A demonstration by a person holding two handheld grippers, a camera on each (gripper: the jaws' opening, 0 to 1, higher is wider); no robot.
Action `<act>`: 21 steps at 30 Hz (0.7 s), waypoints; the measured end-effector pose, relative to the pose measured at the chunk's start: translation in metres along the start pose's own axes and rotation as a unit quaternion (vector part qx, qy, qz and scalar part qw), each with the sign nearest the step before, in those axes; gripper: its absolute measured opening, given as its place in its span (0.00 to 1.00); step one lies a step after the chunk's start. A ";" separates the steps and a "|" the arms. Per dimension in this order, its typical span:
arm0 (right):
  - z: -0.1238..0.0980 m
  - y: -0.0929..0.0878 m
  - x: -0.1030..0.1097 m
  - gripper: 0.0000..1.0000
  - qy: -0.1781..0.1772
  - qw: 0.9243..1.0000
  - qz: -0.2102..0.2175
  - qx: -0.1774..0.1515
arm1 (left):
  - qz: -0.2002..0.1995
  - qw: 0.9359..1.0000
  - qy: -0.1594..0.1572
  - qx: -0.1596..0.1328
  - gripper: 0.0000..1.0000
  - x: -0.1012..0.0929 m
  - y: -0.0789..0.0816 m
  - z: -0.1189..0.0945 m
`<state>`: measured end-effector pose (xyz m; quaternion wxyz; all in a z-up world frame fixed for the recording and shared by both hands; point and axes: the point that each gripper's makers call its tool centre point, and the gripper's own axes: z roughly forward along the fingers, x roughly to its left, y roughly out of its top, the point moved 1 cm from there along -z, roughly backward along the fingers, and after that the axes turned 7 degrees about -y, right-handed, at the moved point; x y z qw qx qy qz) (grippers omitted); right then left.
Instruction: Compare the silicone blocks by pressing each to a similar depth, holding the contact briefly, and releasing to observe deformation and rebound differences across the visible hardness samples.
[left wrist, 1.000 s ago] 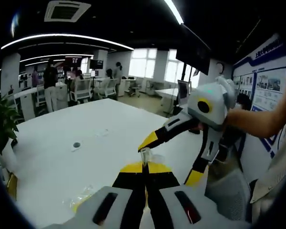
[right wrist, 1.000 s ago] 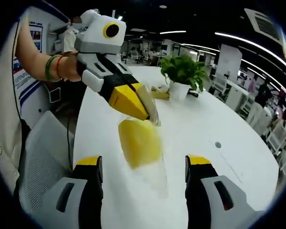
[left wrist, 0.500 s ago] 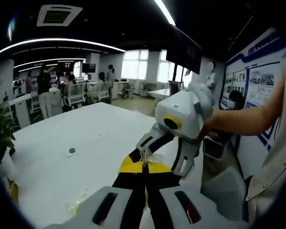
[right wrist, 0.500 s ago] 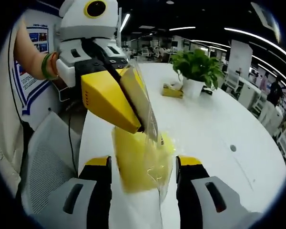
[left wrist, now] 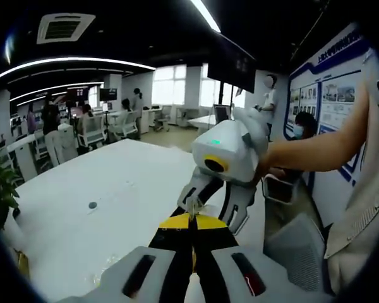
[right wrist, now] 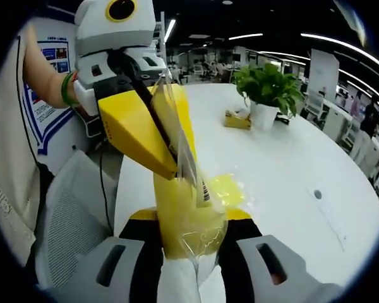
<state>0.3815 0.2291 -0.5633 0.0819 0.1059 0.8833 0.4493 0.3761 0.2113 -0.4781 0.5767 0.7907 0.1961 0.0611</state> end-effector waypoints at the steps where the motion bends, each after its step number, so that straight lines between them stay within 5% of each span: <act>1: 0.000 0.001 0.001 0.27 -0.001 1.000 -0.001 0.000 | 0.002 1.000 -0.001 -0.001 0.00 -0.001 0.000 -0.001; 9: -0.002 -0.001 0.008 0.21 -0.009 0.999 -0.026 0.016 | 0.015 1.000 -0.009 -0.002 0.00 -0.007 -0.003 -0.005; 14: -0.002 -0.005 0.012 0.19 -0.010 0.999 0.029 0.037 | 0.028 1.000 -0.007 0.003 0.00 -0.008 -0.005 -0.004; 21: -0.002 -0.002 0.014 0.15 -0.010 0.999 0.028 0.034 | 0.016 1.000 -0.012 -0.003 0.00 -0.009 -0.003 -0.007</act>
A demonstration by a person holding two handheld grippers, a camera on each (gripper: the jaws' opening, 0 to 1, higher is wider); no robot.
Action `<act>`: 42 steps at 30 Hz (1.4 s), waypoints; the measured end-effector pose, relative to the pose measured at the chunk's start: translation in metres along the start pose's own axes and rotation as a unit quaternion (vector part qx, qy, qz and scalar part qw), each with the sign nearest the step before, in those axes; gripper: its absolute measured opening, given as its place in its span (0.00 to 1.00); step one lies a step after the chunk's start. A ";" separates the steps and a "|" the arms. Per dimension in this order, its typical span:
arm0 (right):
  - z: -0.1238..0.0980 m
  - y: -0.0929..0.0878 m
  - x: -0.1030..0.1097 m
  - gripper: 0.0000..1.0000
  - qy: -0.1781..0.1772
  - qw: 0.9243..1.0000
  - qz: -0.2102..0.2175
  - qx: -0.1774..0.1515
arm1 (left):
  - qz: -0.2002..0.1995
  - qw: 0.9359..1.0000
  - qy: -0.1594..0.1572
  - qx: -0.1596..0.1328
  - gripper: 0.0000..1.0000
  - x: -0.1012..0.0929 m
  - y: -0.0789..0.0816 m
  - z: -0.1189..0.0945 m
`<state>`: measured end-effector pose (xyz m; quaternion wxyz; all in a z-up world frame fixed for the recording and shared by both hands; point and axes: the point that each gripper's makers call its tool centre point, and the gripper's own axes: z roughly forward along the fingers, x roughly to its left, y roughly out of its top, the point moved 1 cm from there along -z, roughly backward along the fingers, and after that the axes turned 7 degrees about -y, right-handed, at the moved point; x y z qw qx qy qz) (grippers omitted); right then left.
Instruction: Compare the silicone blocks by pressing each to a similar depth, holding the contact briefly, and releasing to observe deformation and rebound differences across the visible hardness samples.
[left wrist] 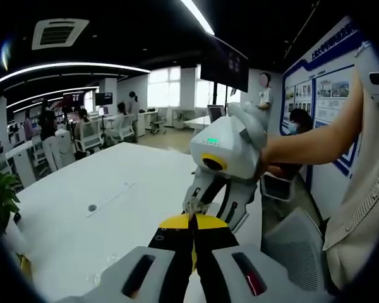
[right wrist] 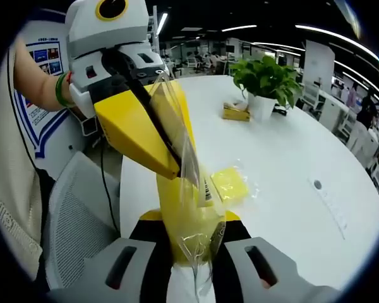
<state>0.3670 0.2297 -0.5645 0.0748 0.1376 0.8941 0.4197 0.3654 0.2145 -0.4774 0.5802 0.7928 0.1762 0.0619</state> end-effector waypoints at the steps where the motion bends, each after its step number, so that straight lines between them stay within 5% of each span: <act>1: 0.000 0.000 0.001 0.14 0.003 1.000 0.004 0.001 | 0.000 1.000 0.000 0.000 0.00 0.000 0.000 0.000; 28: 0.001 0.000 0.007 0.16 0.009 1.000 -0.002 -0.001 | -0.011 1.000 0.001 0.015 0.00 -0.003 -0.001 -0.005; 42: -0.006 0.007 0.000 0.20 -0.007 0.999 -0.014 -0.028 | -0.035 0.999 0.014 0.000 0.00 -0.003 0.010 -0.004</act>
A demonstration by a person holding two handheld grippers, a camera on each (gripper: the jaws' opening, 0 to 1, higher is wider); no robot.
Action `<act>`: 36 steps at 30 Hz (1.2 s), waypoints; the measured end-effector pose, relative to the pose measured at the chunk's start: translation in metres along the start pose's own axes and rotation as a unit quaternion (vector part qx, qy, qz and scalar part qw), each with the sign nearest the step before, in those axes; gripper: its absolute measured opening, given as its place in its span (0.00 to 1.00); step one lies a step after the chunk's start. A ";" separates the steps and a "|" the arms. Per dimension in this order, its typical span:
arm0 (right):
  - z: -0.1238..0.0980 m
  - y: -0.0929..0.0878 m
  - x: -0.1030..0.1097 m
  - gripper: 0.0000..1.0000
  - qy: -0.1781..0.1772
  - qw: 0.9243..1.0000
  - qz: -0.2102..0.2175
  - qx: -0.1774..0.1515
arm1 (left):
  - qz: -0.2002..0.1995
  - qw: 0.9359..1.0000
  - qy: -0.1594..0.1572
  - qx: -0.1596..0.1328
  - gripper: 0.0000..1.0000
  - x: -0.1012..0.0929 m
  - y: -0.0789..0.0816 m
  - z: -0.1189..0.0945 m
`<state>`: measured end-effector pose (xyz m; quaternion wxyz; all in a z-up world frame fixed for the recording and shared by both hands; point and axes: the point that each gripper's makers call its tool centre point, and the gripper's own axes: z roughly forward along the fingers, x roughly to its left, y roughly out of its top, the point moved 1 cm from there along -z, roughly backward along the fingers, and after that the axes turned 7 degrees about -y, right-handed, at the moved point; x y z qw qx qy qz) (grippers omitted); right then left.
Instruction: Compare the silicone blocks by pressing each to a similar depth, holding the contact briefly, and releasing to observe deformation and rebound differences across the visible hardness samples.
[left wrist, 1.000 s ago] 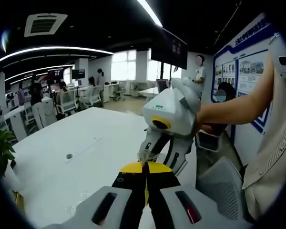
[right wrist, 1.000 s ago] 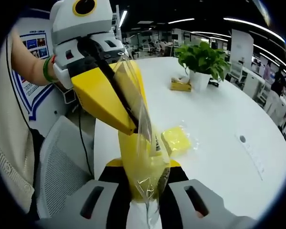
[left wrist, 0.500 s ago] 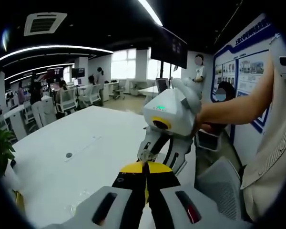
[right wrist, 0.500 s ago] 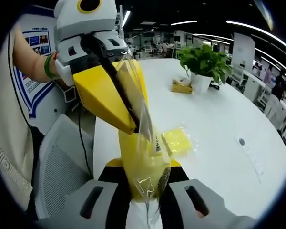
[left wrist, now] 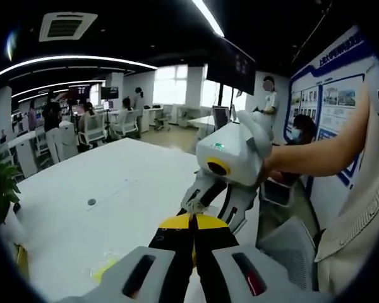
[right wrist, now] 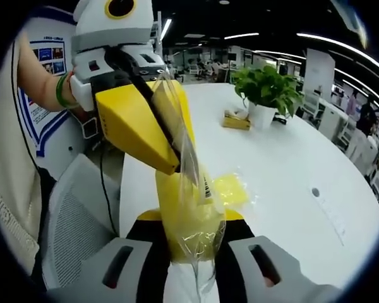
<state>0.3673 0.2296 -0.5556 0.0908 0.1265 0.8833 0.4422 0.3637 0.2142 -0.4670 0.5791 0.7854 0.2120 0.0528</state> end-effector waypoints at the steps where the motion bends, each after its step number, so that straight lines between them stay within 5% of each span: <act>1: 0.000 0.000 0.000 0.20 0.001 1.000 0.003 0.000 | -0.001 1.000 0.000 0.000 0.00 0.000 0.000 0.000; 27: 0.006 -0.013 0.002 0.27 0.012 0.999 -0.021 0.021 | -0.051 0.999 0.000 0.003 0.00 0.005 -0.013 0.004; 36: 0.010 -0.023 0.005 0.30 0.014 0.999 -0.009 0.033 | -0.110 0.994 -0.008 -0.003 0.00 0.008 -0.024 0.006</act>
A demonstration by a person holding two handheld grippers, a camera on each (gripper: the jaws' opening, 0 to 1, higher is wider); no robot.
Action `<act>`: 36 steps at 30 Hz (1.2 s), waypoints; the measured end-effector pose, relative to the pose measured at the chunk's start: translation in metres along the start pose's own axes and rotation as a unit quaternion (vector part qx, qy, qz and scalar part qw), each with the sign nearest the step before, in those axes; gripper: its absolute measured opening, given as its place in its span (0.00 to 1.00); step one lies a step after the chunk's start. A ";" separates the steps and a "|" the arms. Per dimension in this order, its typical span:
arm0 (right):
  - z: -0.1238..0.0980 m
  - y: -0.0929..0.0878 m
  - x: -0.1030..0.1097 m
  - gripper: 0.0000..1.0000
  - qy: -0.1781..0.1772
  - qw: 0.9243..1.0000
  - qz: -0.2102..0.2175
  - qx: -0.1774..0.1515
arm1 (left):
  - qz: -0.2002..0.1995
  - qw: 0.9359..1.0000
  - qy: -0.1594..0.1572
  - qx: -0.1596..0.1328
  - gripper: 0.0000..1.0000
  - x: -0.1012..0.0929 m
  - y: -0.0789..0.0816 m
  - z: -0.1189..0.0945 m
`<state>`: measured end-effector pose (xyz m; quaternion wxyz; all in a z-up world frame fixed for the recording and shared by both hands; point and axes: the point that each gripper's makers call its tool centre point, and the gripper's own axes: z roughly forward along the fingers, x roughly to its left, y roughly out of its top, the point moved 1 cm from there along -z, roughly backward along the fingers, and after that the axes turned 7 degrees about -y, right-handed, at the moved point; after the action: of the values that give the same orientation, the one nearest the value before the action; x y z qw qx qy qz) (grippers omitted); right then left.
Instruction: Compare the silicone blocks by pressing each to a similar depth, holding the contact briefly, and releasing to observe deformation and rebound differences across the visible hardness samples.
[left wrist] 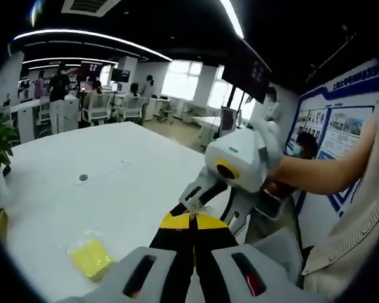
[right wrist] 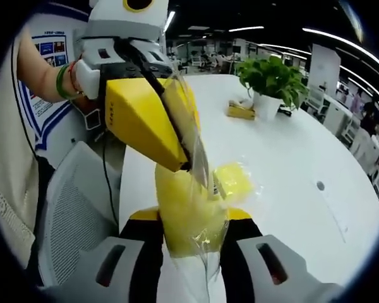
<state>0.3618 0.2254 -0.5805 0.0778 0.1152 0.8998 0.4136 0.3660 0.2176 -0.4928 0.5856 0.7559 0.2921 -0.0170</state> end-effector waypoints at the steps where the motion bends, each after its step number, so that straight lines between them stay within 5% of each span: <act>1: 0.001 -0.002 0.001 0.31 0.002 1.000 0.002 0.002 | -0.008 1.000 0.001 -0.003 0.00 0.002 -0.001 0.000; 14: 0.007 -0.022 0.007 0.53 0.004 0.999 0.034 0.022 | -0.072 0.997 -0.002 -0.001 0.00 0.013 -0.027 0.006; 21: -0.015 -0.026 -0.009 0.62 -0.064 0.995 0.071 -0.011 | -0.081 0.997 -0.005 0.004 0.00 0.015 -0.032 0.014; 24: -0.033 -0.042 -0.020 0.56 -0.118 0.989 0.087 0.003 | -0.087 0.996 -0.006 0.006 0.00 0.017 -0.035 0.020; 27: -0.052 -0.052 -0.024 0.56 -0.154 0.979 0.132 -0.021 | -0.093 0.996 -0.007 0.009 0.00 0.020 -0.039 0.029; 31: -0.084 -0.065 -0.028 0.60 -0.217 0.954 0.192 -0.073 | -0.102 0.995 -0.010 0.011 0.00 0.026 -0.045 0.044; 36: -0.114 -0.088 -0.018 0.69 -0.253 0.931 0.243 -0.097 | -0.112 0.993 -0.014 0.012 0.00 0.033 -0.049 0.062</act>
<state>0.3395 0.0825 -0.5727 0.2109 0.4233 0.7502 0.4620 0.3899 0.1832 -0.5676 0.5749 0.7250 0.3668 -0.0967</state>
